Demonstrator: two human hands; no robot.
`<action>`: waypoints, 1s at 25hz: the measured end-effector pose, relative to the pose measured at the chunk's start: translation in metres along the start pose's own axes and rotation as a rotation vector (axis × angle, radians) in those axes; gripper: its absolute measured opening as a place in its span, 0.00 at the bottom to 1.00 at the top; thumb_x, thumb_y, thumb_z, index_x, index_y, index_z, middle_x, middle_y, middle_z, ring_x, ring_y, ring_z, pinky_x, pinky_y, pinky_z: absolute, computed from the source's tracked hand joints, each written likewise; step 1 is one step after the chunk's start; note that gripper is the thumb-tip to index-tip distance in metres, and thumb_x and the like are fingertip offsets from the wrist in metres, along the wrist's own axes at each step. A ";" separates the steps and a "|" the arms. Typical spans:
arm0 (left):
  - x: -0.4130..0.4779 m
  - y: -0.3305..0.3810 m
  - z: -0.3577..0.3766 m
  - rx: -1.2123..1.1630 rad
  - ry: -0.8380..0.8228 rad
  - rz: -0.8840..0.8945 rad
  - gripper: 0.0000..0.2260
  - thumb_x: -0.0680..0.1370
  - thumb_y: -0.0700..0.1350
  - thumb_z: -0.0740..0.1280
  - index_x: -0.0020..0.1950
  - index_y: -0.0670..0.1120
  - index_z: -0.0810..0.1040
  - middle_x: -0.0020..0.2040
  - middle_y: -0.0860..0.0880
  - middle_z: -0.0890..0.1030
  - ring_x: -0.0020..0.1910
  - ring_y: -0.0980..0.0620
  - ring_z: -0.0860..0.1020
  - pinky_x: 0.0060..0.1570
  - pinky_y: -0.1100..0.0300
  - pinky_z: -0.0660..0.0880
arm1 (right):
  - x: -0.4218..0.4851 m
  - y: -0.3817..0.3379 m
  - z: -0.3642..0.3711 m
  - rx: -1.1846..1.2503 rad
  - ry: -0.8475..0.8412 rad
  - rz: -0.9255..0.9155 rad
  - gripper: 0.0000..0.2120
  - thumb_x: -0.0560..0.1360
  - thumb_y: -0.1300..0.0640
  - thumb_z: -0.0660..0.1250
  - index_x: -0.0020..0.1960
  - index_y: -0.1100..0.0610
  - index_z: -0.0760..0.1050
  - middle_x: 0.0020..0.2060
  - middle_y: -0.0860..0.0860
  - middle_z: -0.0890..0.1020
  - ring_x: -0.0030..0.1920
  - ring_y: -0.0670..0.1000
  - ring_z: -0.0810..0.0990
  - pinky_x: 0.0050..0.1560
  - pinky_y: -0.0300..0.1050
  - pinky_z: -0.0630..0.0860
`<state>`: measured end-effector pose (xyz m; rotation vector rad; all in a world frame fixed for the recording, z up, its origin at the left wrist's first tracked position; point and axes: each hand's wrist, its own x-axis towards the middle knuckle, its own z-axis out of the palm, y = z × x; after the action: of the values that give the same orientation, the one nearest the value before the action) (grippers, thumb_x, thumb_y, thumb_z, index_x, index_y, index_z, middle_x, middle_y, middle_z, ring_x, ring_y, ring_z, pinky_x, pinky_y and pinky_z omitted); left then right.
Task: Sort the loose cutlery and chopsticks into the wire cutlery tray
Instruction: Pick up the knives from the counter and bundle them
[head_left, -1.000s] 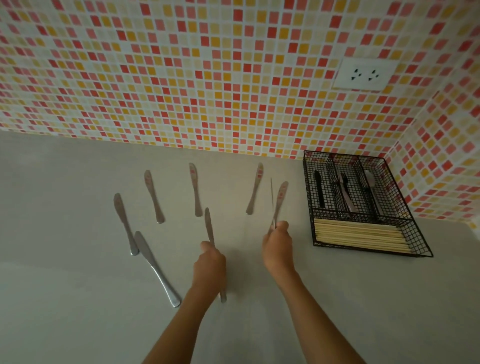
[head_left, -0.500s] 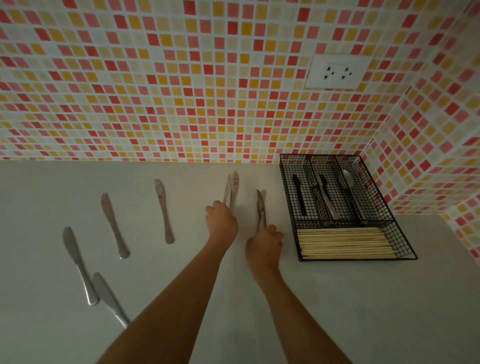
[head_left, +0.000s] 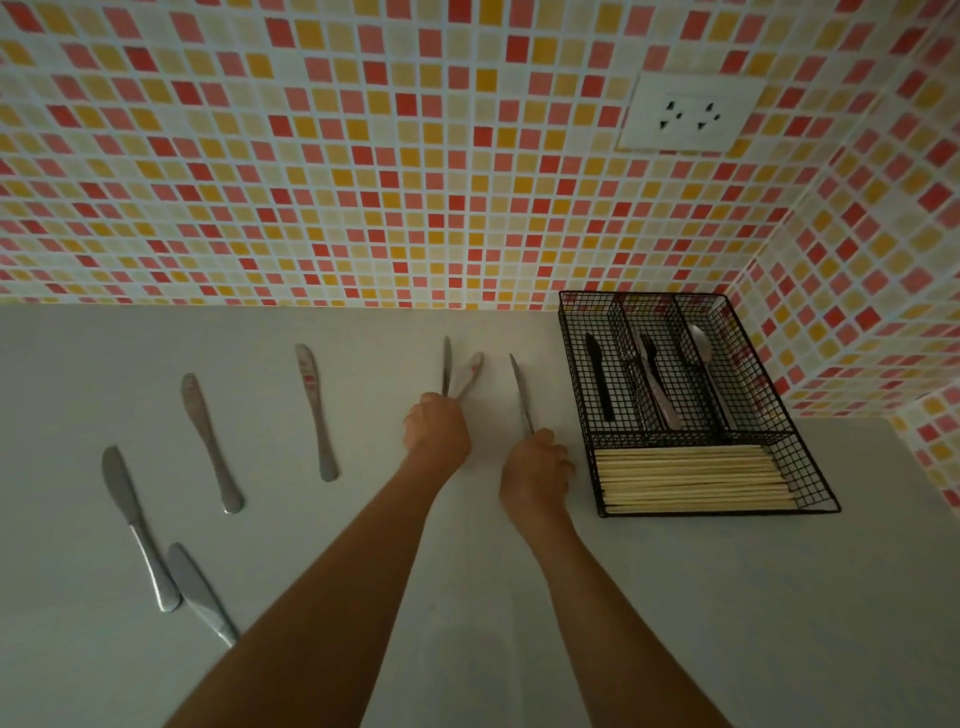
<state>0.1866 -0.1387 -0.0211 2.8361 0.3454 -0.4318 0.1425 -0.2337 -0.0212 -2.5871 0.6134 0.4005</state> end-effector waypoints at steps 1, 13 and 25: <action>-0.004 -0.003 -0.004 -0.085 -0.043 -0.021 0.14 0.79 0.40 0.59 0.62 0.36 0.72 0.59 0.40 0.76 0.58 0.43 0.78 0.57 0.55 0.76 | 0.000 -0.001 -0.006 0.066 -0.044 0.019 0.15 0.78 0.66 0.57 0.64 0.66 0.62 0.63 0.64 0.70 0.62 0.63 0.72 0.60 0.53 0.72; -0.118 -0.109 -0.023 -1.204 0.012 -0.380 0.09 0.79 0.34 0.51 0.58 0.40 0.64 0.43 0.43 0.73 0.32 0.51 0.70 0.31 0.60 0.69 | -0.070 -0.038 0.012 0.307 -0.200 -0.317 0.14 0.81 0.58 0.52 0.61 0.65 0.67 0.57 0.63 0.78 0.57 0.63 0.77 0.50 0.47 0.72; -0.128 -0.268 -0.033 -0.721 0.435 -0.705 0.13 0.75 0.48 0.63 0.48 0.37 0.75 0.42 0.42 0.77 0.41 0.41 0.77 0.39 0.56 0.70 | -0.204 -0.057 0.101 0.150 -0.421 -0.493 0.16 0.76 0.57 0.63 0.59 0.63 0.65 0.59 0.59 0.74 0.59 0.59 0.76 0.56 0.46 0.72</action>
<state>0.0045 0.0979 -0.0058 2.0004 1.2953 0.1890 -0.0229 -0.0671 -0.0119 -2.3014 -0.1346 0.6701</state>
